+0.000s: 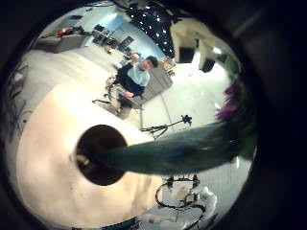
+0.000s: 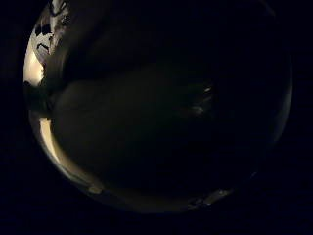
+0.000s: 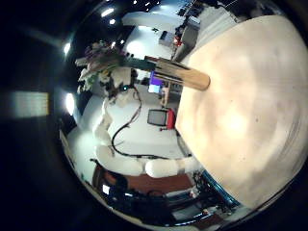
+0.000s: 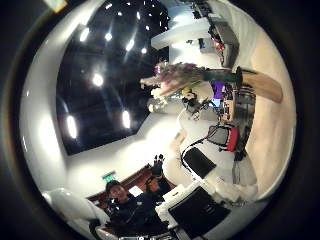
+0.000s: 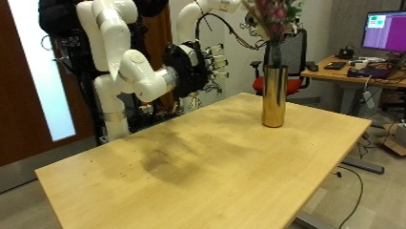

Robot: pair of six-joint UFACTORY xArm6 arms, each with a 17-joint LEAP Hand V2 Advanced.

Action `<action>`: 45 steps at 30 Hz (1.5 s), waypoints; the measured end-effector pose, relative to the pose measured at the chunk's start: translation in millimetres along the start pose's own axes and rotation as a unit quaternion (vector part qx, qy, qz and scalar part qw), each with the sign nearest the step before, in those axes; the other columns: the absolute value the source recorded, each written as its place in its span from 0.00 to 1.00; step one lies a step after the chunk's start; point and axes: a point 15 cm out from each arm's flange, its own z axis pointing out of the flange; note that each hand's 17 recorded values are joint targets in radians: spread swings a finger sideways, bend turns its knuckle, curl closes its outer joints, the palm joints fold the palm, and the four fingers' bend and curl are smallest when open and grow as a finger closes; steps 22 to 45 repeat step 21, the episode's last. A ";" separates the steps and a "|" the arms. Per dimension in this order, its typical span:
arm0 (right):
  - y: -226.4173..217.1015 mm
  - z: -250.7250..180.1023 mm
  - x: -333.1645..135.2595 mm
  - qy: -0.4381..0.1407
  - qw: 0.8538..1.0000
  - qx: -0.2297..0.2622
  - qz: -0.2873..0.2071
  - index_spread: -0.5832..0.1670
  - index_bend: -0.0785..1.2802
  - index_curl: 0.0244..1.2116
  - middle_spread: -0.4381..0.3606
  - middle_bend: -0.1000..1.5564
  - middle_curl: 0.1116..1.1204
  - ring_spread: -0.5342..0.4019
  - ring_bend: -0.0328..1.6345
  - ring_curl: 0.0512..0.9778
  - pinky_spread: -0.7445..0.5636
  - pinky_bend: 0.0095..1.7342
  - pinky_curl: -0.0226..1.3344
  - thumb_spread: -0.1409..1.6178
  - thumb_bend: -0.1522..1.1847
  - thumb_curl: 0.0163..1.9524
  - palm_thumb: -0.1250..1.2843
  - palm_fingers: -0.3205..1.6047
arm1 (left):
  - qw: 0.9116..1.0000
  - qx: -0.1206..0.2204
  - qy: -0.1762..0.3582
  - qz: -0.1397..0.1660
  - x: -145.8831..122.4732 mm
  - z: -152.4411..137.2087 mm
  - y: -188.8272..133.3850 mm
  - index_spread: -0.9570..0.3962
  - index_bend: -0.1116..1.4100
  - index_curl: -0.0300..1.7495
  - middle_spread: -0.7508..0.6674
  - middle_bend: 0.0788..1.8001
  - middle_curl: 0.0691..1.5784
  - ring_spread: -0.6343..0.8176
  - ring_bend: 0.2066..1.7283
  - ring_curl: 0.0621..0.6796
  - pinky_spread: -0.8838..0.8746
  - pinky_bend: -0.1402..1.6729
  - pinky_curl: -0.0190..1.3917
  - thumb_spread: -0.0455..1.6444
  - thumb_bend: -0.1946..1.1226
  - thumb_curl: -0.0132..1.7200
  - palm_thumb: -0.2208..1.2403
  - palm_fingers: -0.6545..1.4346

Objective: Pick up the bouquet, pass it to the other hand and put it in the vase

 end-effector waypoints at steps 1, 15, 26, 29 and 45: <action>0.0 0.3 -0.1 0.000 1.000 0.000 0.000 0.40 0.20 0.28 0.61 0.16 0.14 0.64 0.15 0.23 0.72 0.12 0.25 0.64 0.10 0.25 0.70 0.24 | 1.000 0.000 -0.003 -0.002 -3.0 -3.8 1.0 0.77 0.08 0.42 0.84 0.05 0.31 0.72 0.31 0.34 0.78 0.31 0.29 0.50 0.11 0.26 0.35 0.16; 1.9 0.6 0.9 0.000 1.000 -0.004 -0.004 0.39 0.21 0.29 0.61 0.16 0.13 0.63 0.14 0.23 0.71 0.11 0.25 0.63 0.10 0.25 0.71 0.26 | 1.000 0.005 0.017 -0.023 -8.9 -43.5 53.3 0.80 0.14 0.11 0.93 0.04 0.11 0.87 0.19 0.22 0.91 0.30 0.24 0.48 0.12 0.20 0.33 0.23; 37.3 7.1 16.3 0.037 0.996 -0.082 0.021 0.37 0.19 0.28 0.57 0.17 0.14 0.67 0.13 0.23 0.75 0.11 0.25 0.63 0.10 0.25 0.71 0.24 | 0.999 0.002 -0.001 -0.033 -1.6 -29.7 95.3 0.79 0.15 0.09 0.92 0.05 0.08 0.88 0.17 0.22 0.90 0.29 0.24 0.48 0.12 0.20 0.34 0.24; 37.3 7.1 16.3 0.037 0.996 -0.082 0.021 0.37 0.19 0.28 0.57 0.17 0.14 0.67 0.13 0.23 0.75 0.11 0.25 0.63 0.10 0.25 0.71 0.24 | 0.999 0.002 -0.001 -0.033 -1.6 -29.7 95.3 0.79 0.15 0.09 0.92 0.05 0.08 0.88 0.17 0.22 0.90 0.29 0.24 0.48 0.12 0.20 0.34 0.24; 37.3 7.1 16.3 0.037 0.996 -0.082 0.021 0.37 0.19 0.28 0.57 0.17 0.14 0.67 0.13 0.23 0.75 0.11 0.25 0.63 0.10 0.25 0.71 0.24 | 0.999 0.002 -0.001 -0.033 -1.6 -29.7 95.3 0.79 0.15 0.09 0.92 0.05 0.08 0.88 0.17 0.22 0.90 0.29 0.24 0.48 0.12 0.20 0.34 0.24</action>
